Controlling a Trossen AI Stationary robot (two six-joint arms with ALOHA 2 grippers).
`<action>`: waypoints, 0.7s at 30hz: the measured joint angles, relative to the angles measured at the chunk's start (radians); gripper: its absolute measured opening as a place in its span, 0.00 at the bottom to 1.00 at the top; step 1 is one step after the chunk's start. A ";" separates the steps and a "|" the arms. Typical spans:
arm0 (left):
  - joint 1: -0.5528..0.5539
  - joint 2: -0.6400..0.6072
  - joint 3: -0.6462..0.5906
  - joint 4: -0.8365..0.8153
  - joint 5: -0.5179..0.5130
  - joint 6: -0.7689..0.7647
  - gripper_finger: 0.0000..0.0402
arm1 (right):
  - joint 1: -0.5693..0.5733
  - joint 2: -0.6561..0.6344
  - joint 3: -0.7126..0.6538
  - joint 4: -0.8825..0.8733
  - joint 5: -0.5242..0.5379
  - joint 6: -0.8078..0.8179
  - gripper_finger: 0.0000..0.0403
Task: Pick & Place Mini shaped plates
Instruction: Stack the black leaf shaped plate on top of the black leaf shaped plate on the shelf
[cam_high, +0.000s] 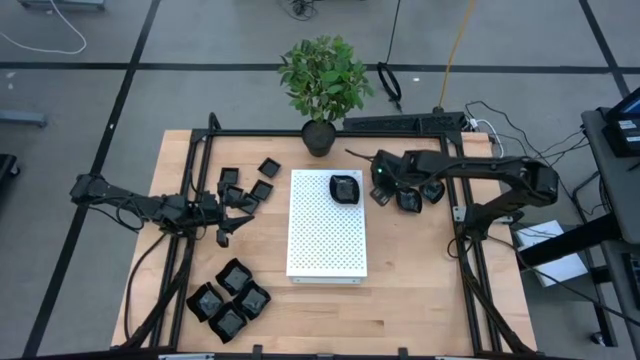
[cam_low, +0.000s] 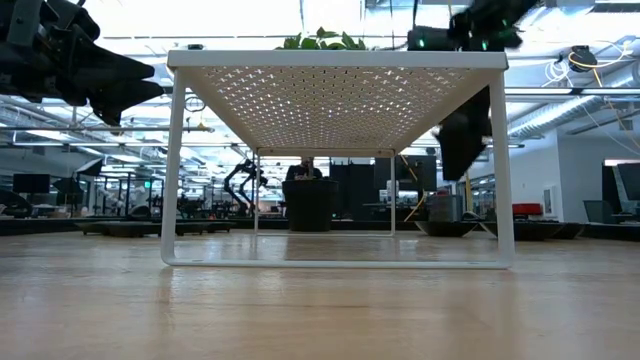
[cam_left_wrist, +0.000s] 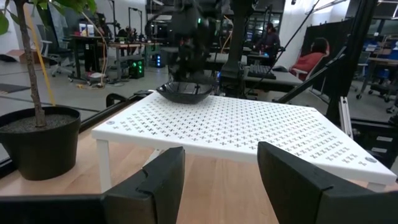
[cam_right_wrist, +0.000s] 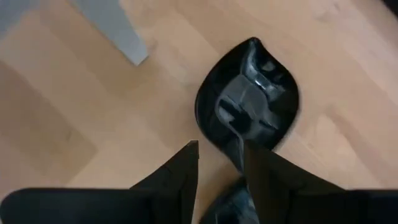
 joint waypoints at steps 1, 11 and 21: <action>0.000 0.000 0.000 0.001 0.000 0.000 0.52 | -0.004 0.002 -0.032 0.048 0.000 -0.016 0.29; 0.000 0.000 0.000 0.000 0.000 0.000 0.52 | -0.038 0.002 -0.234 0.391 -0.050 -0.093 0.29; 0.000 0.000 0.000 0.000 0.000 0.000 0.52 | -0.039 0.015 -0.281 0.435 -0.050 -0.133 0.29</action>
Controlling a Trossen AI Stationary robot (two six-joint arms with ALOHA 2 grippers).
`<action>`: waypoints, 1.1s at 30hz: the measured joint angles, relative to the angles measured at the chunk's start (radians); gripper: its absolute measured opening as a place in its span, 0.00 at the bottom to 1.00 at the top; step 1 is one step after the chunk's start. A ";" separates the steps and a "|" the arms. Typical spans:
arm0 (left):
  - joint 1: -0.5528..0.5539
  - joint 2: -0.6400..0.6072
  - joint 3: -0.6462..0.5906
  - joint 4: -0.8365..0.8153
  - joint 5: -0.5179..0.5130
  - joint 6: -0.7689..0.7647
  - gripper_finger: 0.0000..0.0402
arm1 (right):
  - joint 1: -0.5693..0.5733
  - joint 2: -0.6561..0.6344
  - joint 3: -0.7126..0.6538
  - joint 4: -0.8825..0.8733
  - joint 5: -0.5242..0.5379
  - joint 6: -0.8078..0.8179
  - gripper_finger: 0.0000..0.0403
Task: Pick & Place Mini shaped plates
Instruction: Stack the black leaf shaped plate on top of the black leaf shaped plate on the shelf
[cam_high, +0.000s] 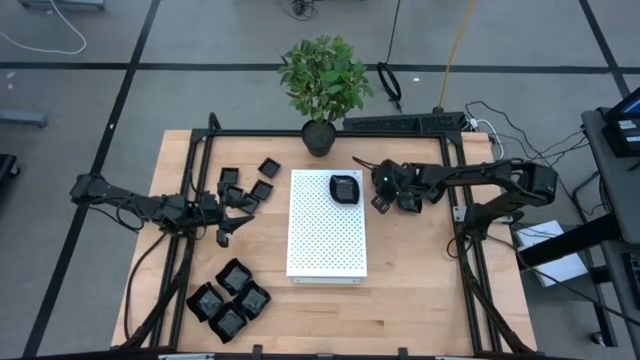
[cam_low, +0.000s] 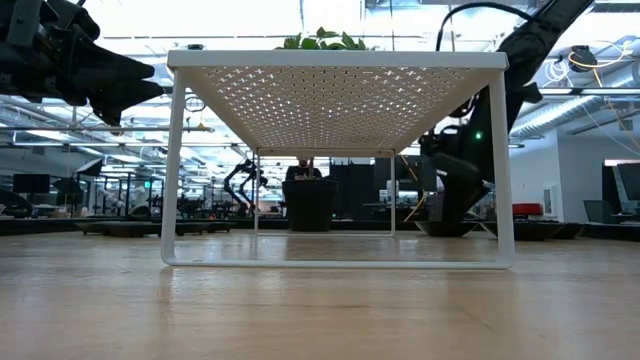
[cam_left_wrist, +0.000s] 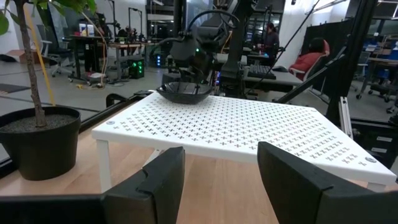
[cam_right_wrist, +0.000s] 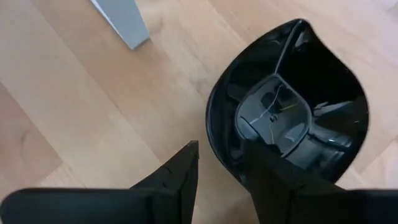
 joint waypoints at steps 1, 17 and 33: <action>0.000 0.000 0.000 0.000 0.000 0.000 0.52 | 0.000 0.004 0.000 0.000 0.000 0.000 0.29; 0.000 0.000 0.000 0.000 0.000 0.000 0.52 | 0.004 0.048 0.000 0.031 0.000 -0.045 0.10; 0.000 0.000 0.000 0.000 0.000 0.000 0.52 | 0.004 -0.051 0.015 0.032 -0.004 -0.019 0.00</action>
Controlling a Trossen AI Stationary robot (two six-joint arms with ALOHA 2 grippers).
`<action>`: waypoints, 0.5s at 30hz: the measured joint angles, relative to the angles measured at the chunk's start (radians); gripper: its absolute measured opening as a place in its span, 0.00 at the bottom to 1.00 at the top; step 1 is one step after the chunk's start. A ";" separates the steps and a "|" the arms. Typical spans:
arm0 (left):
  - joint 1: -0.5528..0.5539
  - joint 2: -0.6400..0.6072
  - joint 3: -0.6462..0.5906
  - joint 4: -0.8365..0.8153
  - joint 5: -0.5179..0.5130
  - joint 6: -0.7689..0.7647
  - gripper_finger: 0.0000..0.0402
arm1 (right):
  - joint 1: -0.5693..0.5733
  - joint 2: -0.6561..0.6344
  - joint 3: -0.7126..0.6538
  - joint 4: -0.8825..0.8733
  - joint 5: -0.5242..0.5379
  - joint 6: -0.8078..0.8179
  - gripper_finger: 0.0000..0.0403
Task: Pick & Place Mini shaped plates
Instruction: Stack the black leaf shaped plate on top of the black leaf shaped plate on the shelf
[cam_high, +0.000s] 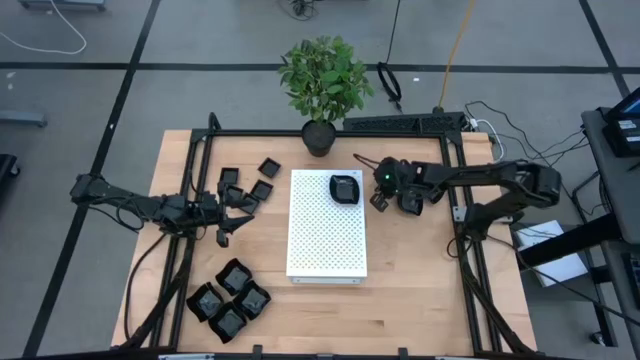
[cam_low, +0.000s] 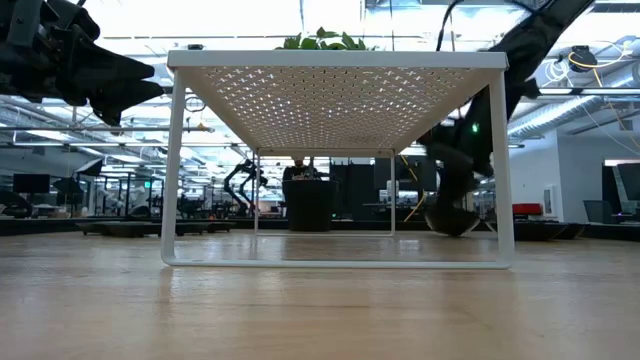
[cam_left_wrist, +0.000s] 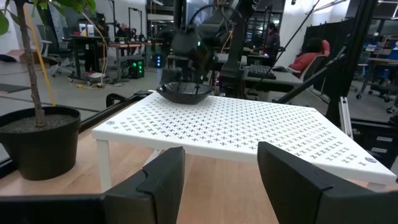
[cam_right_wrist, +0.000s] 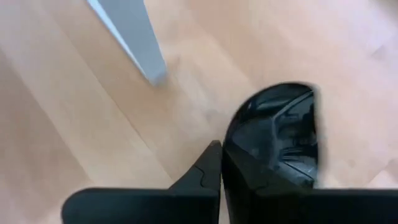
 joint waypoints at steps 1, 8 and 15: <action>0.000 0.000 0.000 0.000 0.000 0.000 0.52 | 0.000 -0.022 0.004 0.003 0.000 0.009 0.00; 0.000 0.000 0.000 0.000 0.000 0.000 0.52 | 0.000 -0.199 0.008 0.012 0.002 0.035 0.00; 0.000 0.000 0.000 0.000 0.000 0.000 0.52 | 0.016 -0.355 0.009 0.065 0.008 0.058 0.00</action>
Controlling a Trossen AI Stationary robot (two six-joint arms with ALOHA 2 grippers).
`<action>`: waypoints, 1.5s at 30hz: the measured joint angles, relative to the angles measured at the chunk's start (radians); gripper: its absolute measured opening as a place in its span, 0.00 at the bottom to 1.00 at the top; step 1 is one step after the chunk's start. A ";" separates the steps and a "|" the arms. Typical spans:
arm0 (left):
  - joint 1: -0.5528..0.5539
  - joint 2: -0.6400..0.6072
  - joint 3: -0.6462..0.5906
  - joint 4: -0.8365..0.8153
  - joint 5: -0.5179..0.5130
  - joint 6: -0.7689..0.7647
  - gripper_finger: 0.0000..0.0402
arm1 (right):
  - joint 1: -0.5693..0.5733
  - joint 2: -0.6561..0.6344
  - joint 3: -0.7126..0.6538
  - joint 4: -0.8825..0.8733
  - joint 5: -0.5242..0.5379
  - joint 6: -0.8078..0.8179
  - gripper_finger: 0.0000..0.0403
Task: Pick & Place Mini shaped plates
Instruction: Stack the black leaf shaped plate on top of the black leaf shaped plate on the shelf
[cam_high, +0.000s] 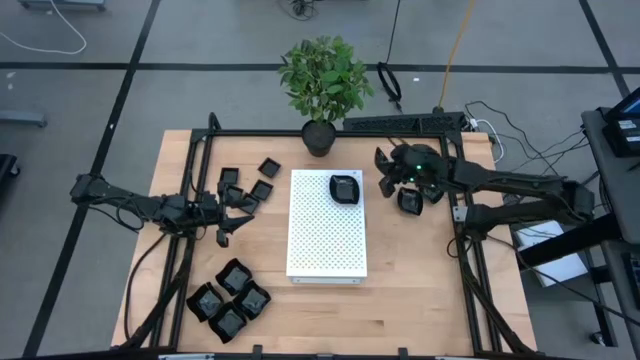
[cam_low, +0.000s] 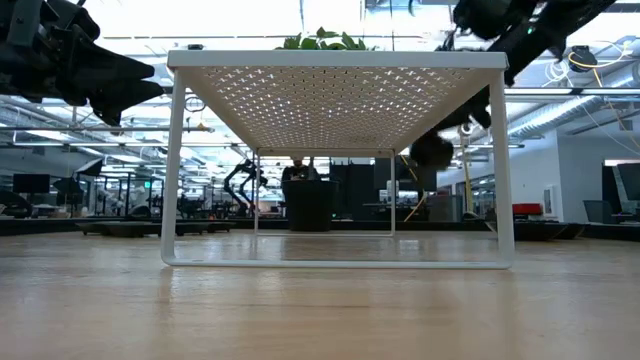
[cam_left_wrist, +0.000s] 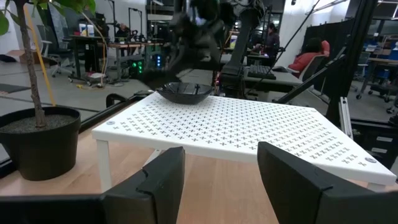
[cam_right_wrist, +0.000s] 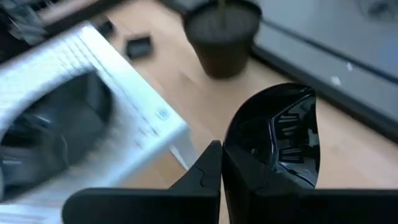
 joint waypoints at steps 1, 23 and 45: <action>0.000 0.000 0.000 0.000 0.000 0.000 0.52 | 0.011 -0.011 0.010 0.001 0.002 -0.009 0.00; 0.000 0.000 0.000 0.000 0.000 0.000 0.52 | 0.367 0.509 0.762 -0.484 0.284 -0.217 0.00; 0.000 0.000 0.000 0.000 0.000 0.000 0.52 | 0.439 0.593 0.763 -0.543 0.281 -0.212 0.00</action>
